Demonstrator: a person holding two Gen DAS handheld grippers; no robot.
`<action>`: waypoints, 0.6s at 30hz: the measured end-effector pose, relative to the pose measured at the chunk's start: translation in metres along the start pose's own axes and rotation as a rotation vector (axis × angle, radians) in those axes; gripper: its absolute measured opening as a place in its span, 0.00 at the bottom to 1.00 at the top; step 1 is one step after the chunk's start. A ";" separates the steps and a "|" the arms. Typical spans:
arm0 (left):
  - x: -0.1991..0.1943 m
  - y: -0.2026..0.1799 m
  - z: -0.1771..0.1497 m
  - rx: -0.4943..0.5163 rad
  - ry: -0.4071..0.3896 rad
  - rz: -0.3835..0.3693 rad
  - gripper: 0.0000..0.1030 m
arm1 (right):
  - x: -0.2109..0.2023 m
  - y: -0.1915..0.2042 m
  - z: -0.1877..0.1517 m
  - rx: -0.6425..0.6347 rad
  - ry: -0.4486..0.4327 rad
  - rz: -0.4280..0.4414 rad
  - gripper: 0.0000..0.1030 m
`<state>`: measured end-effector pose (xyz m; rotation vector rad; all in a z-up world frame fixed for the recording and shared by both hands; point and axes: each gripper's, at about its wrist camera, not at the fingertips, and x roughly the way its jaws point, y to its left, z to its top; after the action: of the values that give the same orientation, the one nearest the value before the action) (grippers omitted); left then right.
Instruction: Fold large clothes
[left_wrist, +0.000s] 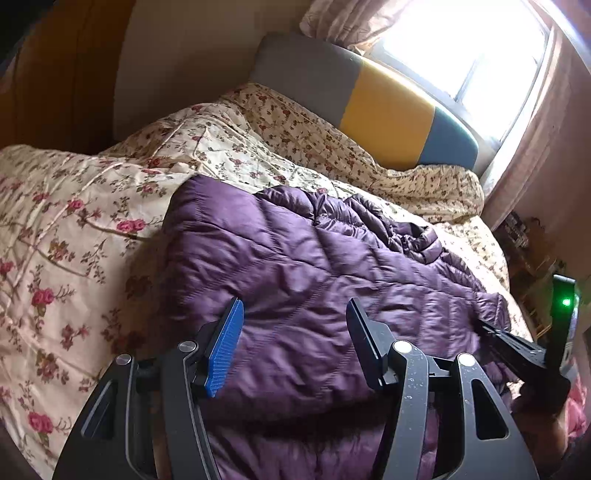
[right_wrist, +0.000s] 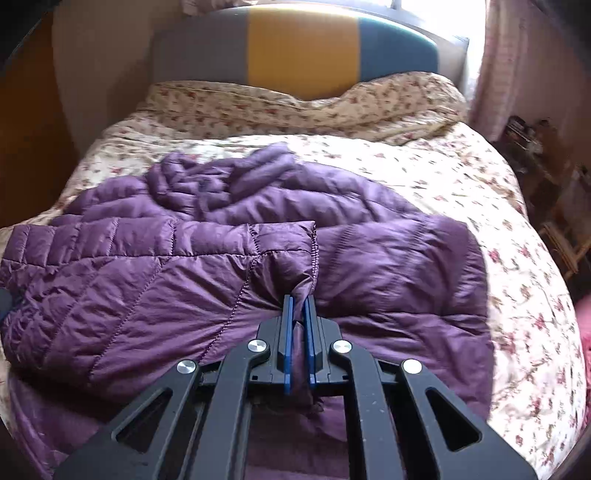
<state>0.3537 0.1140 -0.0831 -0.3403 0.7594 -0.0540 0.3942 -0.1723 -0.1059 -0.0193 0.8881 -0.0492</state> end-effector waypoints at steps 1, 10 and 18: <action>0.003 -0.001 0.000 0.008 0.003 0.004 0.56 | 0.000 -0.005 -0.002 0.002 0.002 -0.020 0.05; 0.045 -0.006 -0.011 0.055 0.115 0.029 0.56 | 0.023 -0.036 -0.021 0.050 0.067 -0.088 0.04; 0.054 -0.011 -0.022 0.102 0.114 0.068 0.56 | 0.029 -0.045 -0.032 0.083 0.041 -0.067 0.00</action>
<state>0.3788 0.0876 -0.1305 -0.2156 0.8773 -0.0483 0.3864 -0.2186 -0.1465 0.0291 0.9257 -0.1494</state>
